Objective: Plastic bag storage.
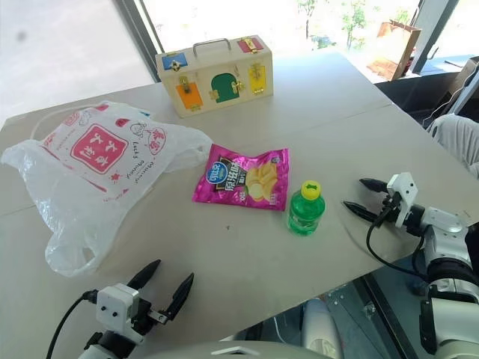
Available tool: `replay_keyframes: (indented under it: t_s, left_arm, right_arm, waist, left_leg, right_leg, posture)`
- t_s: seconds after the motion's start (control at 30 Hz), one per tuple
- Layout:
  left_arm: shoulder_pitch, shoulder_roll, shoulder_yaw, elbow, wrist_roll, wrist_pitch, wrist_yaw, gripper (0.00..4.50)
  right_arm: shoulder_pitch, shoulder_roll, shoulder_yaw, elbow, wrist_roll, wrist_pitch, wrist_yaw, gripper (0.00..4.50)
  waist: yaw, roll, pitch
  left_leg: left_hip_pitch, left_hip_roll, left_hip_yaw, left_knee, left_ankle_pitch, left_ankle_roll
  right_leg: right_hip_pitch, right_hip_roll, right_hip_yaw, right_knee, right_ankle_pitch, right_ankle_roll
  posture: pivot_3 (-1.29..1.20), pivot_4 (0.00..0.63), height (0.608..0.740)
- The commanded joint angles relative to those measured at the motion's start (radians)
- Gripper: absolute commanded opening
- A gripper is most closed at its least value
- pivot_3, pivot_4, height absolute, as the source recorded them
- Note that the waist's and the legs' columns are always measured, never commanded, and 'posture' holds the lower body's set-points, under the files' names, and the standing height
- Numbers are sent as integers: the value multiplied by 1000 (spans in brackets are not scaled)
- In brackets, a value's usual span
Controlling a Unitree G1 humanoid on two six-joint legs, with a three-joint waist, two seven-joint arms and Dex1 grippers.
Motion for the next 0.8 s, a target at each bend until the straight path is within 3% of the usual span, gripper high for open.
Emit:
replay_keyframes:
  t_s: [0.03,0.8]
  left_arm:
    - [7,2,7,35,-7,-27,-15,4450]
    - [-21,4,12,-23,-30,0,3,4450]
  right_arm:
    - [-6,2,-11,-30,10,13,5,4500]
    - [-25,13,-12,-26,5,7,2,4500]
  waist:
    - [0,0,0]
    - [0,2,2]
  left_leg:
    - [0,0,0,0,0,0]
    - [0,0,0,3,0,0]
  right_leg:
    - [0,0,0,0,0,0]
    - [0,0,0,2,0,0]
  posture:
    - [0,150,740]
    - [0,150,740]
